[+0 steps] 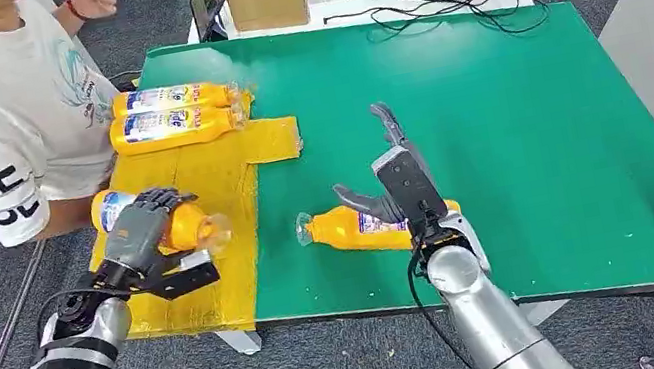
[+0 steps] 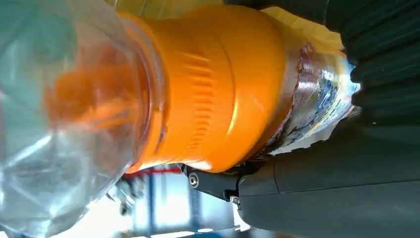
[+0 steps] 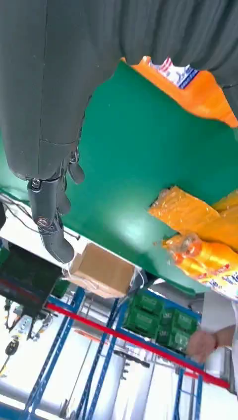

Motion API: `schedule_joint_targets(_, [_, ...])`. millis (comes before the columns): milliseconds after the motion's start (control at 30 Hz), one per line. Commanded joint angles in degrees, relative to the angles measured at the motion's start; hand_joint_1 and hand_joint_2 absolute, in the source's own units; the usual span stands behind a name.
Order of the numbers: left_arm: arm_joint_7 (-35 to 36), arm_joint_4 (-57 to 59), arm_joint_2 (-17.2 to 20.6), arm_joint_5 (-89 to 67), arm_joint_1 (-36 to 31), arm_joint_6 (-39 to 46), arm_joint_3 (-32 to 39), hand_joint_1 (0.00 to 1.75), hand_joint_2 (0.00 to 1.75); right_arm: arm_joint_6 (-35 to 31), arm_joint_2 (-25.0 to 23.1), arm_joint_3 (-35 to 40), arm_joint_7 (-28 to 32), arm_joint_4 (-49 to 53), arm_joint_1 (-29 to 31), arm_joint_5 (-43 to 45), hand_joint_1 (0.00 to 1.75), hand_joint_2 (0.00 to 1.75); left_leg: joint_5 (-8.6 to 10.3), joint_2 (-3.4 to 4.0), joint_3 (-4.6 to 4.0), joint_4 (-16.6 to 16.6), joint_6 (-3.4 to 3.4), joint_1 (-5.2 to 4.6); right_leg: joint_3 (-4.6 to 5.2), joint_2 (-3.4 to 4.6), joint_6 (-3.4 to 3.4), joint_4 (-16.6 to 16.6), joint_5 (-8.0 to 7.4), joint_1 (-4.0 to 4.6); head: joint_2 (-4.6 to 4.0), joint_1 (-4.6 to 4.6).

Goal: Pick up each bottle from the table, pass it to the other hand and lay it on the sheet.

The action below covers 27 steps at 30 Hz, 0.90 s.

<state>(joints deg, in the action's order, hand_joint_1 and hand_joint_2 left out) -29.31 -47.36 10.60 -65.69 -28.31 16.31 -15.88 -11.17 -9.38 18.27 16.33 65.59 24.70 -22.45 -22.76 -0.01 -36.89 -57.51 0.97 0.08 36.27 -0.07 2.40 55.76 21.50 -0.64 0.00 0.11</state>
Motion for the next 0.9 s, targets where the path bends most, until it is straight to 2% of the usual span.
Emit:
schedule_joint_targets(33, [2.39, 16.04, 3.37, -5.87, -8.78, 0.76, -17.32, 1.75, 1.75, 1.09, 0.52, 0.5, 0.05, -3.52, 3.8, 0.36, 0.0, 1.75, -0.13, -0.08, 0.3, -0.02, -0.06, 0.03, -0.32, -0.08, -0.07, 0.04, 0.16, 0.03, 0.0, 0.0])
schedule_joint_targets(367, [2.39, 16.04, 3.37, -5.87, -8.78, 0.76, -17.32, 1.75, 1.75, 1.09, 0.52, 0.5, 0.05, -3.52, 3.8, 0.36, 0.0, 1.75, -0.14, 0.0, 0.23, -0.04, -0.06, 0.05, -0.25, 0.0, -0.08, 0.05, 0.13, 0.06, 0.0, 0.0])
schedule_joint_targets(567, [2.34, 17.47, 2.68, -4.93, -9.64, 1.43, -20.25, 1.75, 1.75, 1.54, 0.1, 1.32, -0.26, -4.17, 3.34, 0.53, 0.0, 1.75, -0.08, -0.01, 0.17, 0.0, -0.05, 0.03, -0.19, -0.01, -0.06, 0.02, 0.08, 0.04, 0.0, 0.0])
schedule_joint_targets(700, [5.09, 18.72, 1.27, -8.21, -11.26, 3.83, -25.55, 1.75, 1.75, 1.59, -0.02, 1.79, 1.86, -3.44, 2.74, 0.89, 0.0, 1.75, -0.17, -0.13, 0.38, -0.01, -0.06, 0.06, -0.44, -0.11, -0.09, 0.02, 0.2, 0.06, 0.0, -0.02])
schedule_joint_targets(867, [5.24, 22.01, 0.63, -10.03, -15.93, -1.5, -30.44, 1.75, 1.75, 2.97, 0.19, 3.64, 0.66, -2.55, 3.04, 0.55, 0.0, 1.75, -0.16, -0.26, 0.32, -0.05, -0.06, 0.06, -0.4, -0.17, -0.09, 0.06, 0.21, 0.06, 0.0, 0.0])
schedule_joint_targets(900, [4.94, 22.41, 0.5, -8.81, -16.51, -2.03, -30.31, 0.51, 1.75, 3.11, 0.23, 3.8, 0.44, -2.79, 3.27, 0.63, 0.0, 1.75, -0.11, -0.22, 0.22, -0.05, -0.05, 0.06, -0.3, -0.14, -0.07, 0.04, 0.14, 0.06, 0.0, -0.02])
